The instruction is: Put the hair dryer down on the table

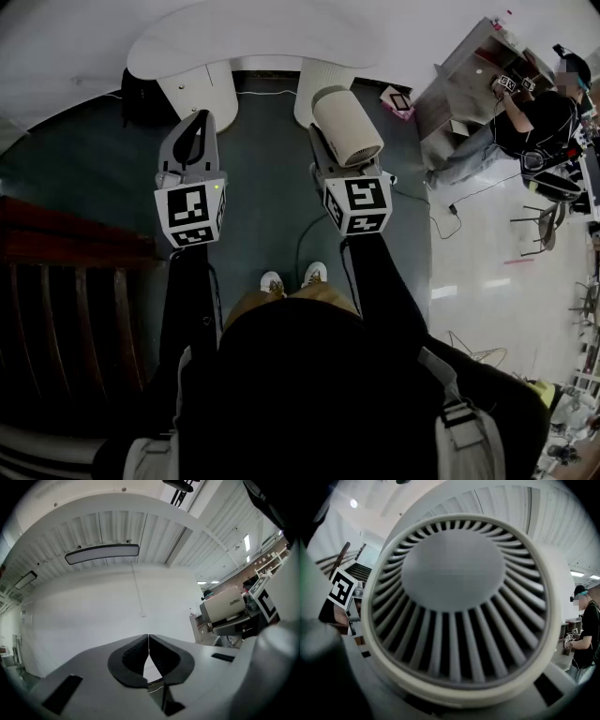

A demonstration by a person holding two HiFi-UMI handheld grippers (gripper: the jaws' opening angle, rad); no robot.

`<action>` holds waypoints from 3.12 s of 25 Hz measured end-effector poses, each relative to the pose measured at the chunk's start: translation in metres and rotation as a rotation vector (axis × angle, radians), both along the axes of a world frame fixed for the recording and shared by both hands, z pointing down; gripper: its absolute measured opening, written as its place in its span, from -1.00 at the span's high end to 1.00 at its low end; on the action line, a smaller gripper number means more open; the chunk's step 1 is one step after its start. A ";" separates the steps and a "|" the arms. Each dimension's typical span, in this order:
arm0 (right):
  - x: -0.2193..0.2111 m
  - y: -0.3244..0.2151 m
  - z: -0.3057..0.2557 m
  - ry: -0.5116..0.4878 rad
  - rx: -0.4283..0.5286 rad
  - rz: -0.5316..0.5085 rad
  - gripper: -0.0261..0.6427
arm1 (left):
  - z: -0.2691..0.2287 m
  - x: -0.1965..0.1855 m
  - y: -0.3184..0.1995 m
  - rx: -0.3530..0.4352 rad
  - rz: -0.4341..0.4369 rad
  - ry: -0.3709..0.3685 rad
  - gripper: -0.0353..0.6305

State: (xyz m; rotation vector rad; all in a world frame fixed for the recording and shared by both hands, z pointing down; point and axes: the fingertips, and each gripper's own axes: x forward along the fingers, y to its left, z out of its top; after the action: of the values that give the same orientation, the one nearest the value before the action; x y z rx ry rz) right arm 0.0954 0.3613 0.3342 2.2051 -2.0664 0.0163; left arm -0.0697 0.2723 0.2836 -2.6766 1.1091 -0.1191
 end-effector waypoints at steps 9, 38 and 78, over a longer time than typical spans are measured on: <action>-0.006 -0.001 -0.003 0.011 0.010 0.000 0.39 | 0.001 -0.006 0.002 0.006 -0.001 0.000 0.84; -0.023 -0.010 0.003 0.019 -0.021 0.011 0.39 | 0.004 -0.036 -0.006 0.008 -0.018 -0.015 0.84; 0.055 -0.314 0.035 -0.039 -0.021 -0.153 0.39 | 0.040 0.044 -0.272 -0.041 -0.129 -0.053 0.84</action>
State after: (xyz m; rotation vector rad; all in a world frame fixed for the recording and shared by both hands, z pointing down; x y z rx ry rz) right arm 0.1500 0.0478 0.3687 2.0447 -2.2390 0.0678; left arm -0.0259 0.0006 0.3232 -2.6197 1.2752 -0.2366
